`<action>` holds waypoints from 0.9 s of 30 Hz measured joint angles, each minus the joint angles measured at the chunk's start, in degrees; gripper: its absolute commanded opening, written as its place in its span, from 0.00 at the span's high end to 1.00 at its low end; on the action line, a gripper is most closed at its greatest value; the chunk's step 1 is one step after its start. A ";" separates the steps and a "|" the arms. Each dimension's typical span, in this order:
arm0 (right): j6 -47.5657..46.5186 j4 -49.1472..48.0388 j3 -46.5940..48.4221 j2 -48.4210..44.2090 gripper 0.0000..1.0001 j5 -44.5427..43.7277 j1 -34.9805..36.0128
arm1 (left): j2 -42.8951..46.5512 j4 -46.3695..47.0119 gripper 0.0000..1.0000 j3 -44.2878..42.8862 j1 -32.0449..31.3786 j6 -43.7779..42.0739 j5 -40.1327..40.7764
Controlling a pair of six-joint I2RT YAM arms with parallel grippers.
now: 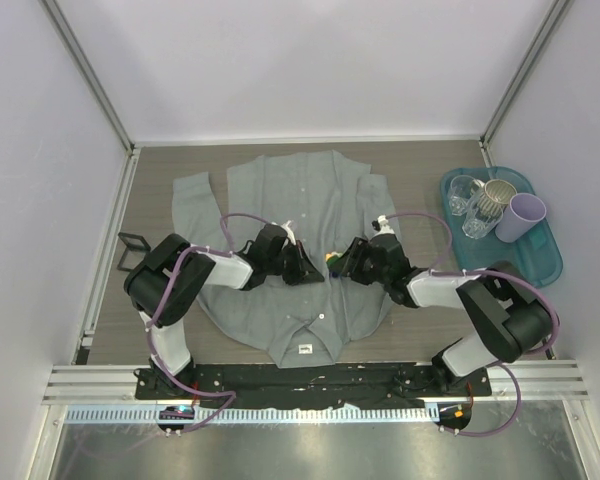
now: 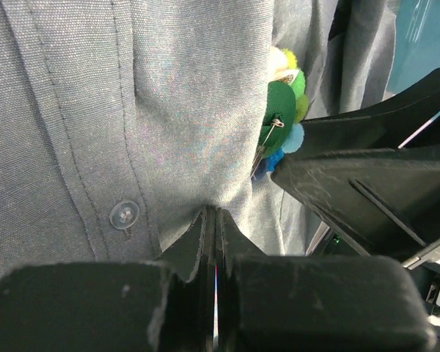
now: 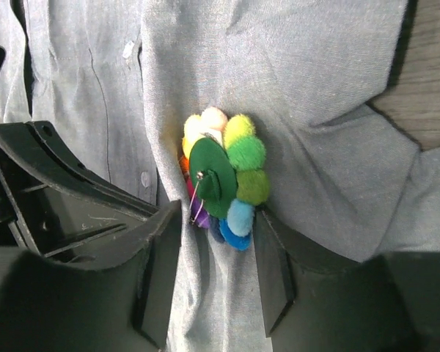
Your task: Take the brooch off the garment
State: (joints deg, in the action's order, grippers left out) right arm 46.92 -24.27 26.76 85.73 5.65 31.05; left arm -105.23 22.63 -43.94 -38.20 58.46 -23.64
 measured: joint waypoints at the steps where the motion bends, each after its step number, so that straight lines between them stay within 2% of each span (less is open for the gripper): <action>1: 0.04 -0.50 0.02 0.37 0.57 0.00 0.00 | -0.02 0.26 1.00 0.07 0.00 0.07 -0.02; 2: 0.20 -0.74 0.02 0.68 0.61 0.00 0.00 | -0.02 0.50 1.00 0.13 -0.02 0.13 -0.04; 5: 0.81 -1.64 0.04 1.77 0.62 -0.13 0.13 | -0.04 0.96 1.00 0.31 -0.07 0.57 -0.17; 15: 1.46 -1.53 1.36 2.91 0.57 -2.60 2.73 | -0.04 1.70 1.00 0.33 -0.44 1.27 -0.44; 21: 1.51 0.13 1.97 2.93 0.79 -4.79 3.37 | -0.04 2.10 1.00 0.59 -0.48 1.36 -0.44; 24: 1.75 0.13 1.97 3.19 0.84 -5.44 3.39 | -0.04 2.23 1.00 0.92 -0.61 1.38 -0.44; 27: 1.55 -1.77 1.84 3.65 0.88 -5.40 3.41 | -0.04 2.32 0.95 1.09 -0.74 1.38 -0.46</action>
State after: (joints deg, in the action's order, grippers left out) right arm 48.47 -26.04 28.60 89.38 0.25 34.46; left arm -105.27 24.95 -42.85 -38.94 59.83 -24.10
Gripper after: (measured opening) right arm 0.165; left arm 0.020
